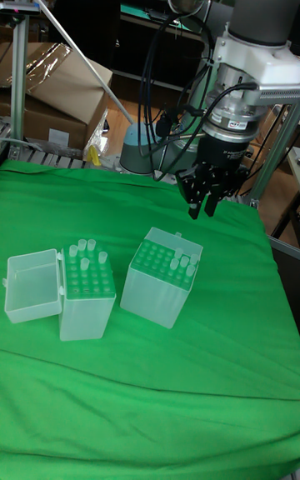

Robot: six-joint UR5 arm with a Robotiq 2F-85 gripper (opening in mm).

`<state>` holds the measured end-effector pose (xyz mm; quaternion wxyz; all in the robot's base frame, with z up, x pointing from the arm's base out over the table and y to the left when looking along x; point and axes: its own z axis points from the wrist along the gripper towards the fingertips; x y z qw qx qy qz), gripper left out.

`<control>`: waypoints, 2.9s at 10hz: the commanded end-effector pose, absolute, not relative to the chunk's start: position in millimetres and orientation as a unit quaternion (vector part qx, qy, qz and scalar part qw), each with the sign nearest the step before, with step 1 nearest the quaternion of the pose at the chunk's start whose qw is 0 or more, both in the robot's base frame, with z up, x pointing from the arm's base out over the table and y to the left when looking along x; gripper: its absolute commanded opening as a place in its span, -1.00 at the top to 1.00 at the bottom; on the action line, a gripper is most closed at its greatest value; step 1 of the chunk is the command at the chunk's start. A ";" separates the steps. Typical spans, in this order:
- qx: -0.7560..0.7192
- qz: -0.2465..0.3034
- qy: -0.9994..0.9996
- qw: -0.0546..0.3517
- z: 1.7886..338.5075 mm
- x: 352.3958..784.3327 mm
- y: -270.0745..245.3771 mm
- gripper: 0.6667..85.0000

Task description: Insert a large pipette tip into the holder for large pipette tips

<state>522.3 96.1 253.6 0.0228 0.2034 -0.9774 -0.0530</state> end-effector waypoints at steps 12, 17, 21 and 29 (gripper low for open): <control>0.181 -0.044 -0.982 0.000 187.3 501.1 88.1 0.26; 0.175 -0.048 -0.982 0.053 189.0 473.7 85.6 0.25; 0.170 -0.049 -0.983 0.040 154.1 496.0 93.9 0.24; 0.174 -0.044 -0.983 0.040 142.0 499.1 90.8 0.25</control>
